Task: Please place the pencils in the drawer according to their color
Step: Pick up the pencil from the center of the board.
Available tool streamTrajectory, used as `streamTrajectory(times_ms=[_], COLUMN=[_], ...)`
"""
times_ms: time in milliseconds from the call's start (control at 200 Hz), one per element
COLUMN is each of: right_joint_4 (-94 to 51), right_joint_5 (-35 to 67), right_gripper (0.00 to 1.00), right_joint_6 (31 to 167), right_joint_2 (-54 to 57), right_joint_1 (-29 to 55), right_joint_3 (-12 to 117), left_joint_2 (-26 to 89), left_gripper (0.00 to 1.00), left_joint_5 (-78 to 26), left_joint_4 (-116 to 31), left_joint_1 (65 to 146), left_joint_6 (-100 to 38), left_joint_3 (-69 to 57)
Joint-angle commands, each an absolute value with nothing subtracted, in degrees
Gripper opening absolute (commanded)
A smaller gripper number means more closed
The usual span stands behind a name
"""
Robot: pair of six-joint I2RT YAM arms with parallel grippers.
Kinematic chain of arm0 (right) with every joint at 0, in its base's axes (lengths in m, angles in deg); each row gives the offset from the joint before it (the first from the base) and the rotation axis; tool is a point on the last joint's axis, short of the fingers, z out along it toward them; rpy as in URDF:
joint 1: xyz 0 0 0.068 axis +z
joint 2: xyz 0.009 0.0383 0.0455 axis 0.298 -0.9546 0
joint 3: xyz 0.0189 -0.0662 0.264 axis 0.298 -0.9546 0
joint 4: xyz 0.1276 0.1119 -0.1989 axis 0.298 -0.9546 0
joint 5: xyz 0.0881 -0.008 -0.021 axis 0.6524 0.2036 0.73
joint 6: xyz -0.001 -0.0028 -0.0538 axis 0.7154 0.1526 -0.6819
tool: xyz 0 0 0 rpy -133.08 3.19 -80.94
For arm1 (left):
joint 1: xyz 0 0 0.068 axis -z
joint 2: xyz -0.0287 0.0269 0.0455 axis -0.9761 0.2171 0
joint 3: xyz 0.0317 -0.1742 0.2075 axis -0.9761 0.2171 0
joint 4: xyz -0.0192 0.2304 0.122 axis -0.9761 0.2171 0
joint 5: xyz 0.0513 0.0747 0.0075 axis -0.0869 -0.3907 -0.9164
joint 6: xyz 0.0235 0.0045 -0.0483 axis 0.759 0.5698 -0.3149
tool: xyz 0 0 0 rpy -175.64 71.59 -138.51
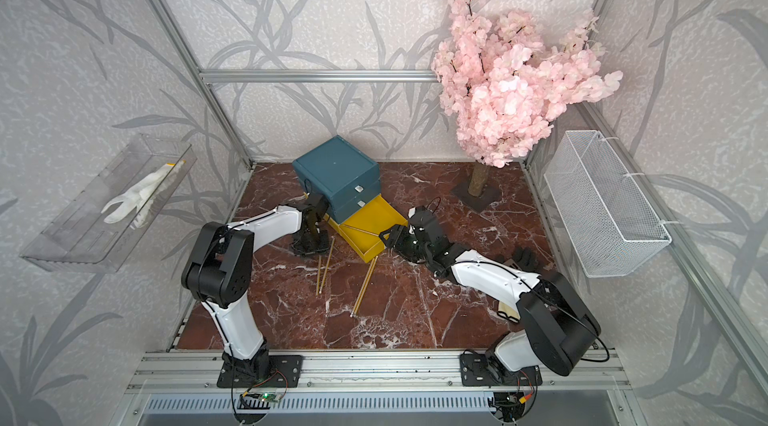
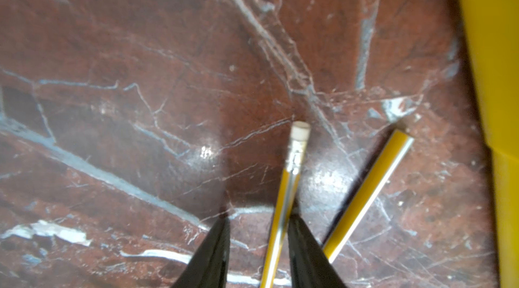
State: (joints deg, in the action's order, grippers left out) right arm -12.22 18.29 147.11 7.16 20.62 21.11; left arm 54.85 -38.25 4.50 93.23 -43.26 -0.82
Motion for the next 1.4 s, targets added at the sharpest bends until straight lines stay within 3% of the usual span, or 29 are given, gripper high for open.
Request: streamTrajectory(times_ms=[0,175,285,1075,1395], right_joint_4=[-12.5,-12.7,-12.9,-11.6,-10.9], right_joint_5=[17.6,17.4,17.3,17.8,18.1], right_gripper=[0.58,0.58,0.58,0.58,0.58], right_joint_6=[146.8,146.8,146.8,147.2,147.3], right_joint_2=[7.7,8.4,8.7,7.7,6.4], right_joint_1=[20.9,20.9,20.9,20.9,20.5], right_joint_3=[23.0,22.7,22.7,21.2,21.6], left_joint_2=[58.1,58.0,57.9,40.0,28.3], left_gripper=[0.29,0.16,0.00,0.00,0.00], left_joint_5=[-40.4,-39.3,-38.5,-31.7,-31.3], left_joint_4=[6.0,4.7,3.7,0.9,4.2], left_joint_1=[93.4,93.4,93.3,92.0,96.0], left_joint_6=[-44.3,-45.3,-45.9,-47.8,-43.9], left_joint_3=[1.0,3.7,5.2,10.5,8.7])
